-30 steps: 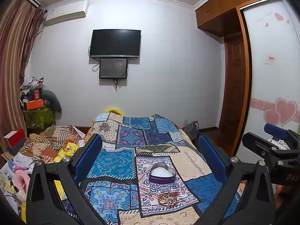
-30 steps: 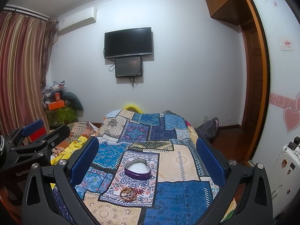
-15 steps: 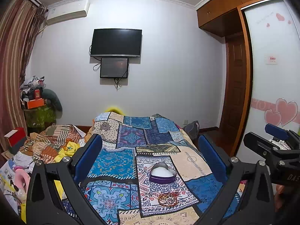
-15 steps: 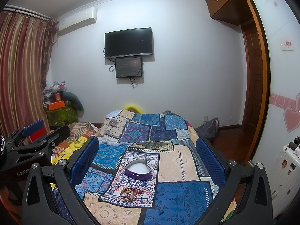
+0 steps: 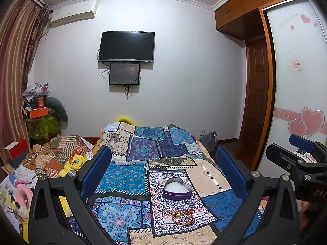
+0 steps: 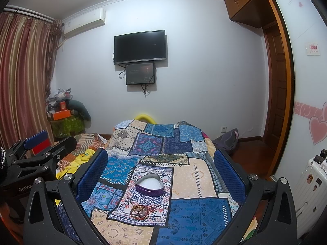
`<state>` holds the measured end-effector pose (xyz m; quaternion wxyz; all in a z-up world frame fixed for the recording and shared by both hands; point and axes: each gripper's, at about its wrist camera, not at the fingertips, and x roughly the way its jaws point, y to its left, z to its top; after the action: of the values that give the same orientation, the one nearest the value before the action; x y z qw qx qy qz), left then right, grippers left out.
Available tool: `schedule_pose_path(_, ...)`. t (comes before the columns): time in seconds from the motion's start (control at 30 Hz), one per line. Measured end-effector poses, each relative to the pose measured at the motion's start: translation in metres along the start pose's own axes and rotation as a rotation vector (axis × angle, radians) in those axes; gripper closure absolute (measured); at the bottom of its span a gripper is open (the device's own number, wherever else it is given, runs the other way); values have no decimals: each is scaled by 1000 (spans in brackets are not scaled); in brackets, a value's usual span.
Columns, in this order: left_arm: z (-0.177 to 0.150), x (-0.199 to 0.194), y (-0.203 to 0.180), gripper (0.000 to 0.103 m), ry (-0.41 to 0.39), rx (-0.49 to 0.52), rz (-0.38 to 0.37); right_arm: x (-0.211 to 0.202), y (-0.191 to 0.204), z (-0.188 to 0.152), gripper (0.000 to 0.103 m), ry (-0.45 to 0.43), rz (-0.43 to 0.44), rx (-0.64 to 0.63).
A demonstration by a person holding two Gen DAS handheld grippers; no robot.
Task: Organize jewelry
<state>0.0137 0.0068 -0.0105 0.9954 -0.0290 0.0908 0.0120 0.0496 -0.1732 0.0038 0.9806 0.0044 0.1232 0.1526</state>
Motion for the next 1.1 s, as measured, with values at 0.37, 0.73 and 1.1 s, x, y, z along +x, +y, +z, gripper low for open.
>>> schedule_pose_path(0.37, 0, 2, 0, 0, 6, -1, 2, 1, 1, 3, 0, 10, 1, 3)
schedule_pose_path(0.73, -8, 24, 10, 0, 62, -3, 38, 31, -8, -13, 0, 81, -44, -8)
schedule_pose_path(1.1, -65, 111, 38, 0, 352, -9, 65, 106, -27, -73, 0, 355, -65, -4)
